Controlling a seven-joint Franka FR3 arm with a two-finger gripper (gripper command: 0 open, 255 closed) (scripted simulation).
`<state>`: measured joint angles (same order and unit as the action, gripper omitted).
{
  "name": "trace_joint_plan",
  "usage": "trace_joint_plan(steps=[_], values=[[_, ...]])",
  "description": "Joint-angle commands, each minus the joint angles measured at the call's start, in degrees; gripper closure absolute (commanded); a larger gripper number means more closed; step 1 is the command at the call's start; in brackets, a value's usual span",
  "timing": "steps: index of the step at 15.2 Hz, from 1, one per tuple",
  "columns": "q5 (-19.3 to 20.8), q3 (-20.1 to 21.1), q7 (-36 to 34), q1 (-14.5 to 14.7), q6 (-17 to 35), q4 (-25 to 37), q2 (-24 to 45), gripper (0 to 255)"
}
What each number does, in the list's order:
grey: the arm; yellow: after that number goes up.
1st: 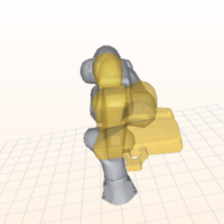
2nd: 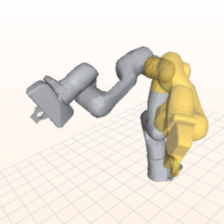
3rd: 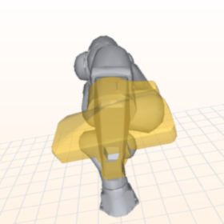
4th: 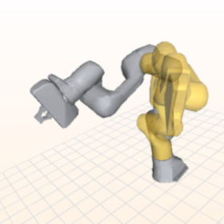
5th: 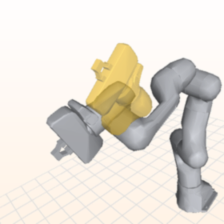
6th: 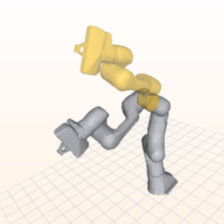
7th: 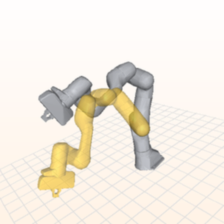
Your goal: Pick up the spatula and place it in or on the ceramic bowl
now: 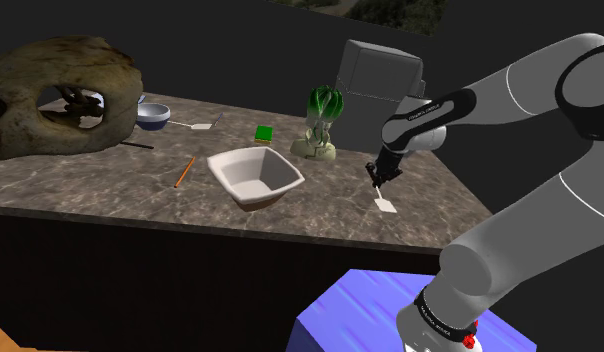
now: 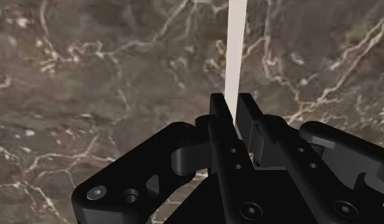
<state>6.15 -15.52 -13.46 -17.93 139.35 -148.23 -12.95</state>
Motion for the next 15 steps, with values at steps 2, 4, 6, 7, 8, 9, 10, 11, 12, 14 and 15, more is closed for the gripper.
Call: trace_joint_plan(steps=[2,4,6,7,8,9,10,11,12,14,15], values=[[0.3,0.2,-0.2,-0.1,-2.4,0.8,-1.6,255],[0.4,0.4,-0.3,-0.2,-4.2,1.5,-2.7,255],[0.5,0.5,-0.4,-0.2,-6.0,2.3,-3.7,255],[0.6,0.6,-0.5,-0.2,-6.8,2.7,-4.2,255],[0.6,0.7,-0.5,-0.3,-7.7,3.1,-4.7,255],[0.7,0.8,-0.5,-0.3,-8.6,3.5,-5.2,255],[0.7,0.9,-0.6,-0.3,-9.5,3.9,-5.6,255],[0.7,1.0,-0.6,-0.3,-10.4,4.4,-6.1,255],[0.7,1.0,-0.6,-0.3,-11.2,4.8,-6.5,255],[0.8,1.2,-0.7,-0.3,-13.0,5.8,-7.3,255],[0.8,1.3,-0.7,-0.3,-13.8,6.3,-7.6,255]])
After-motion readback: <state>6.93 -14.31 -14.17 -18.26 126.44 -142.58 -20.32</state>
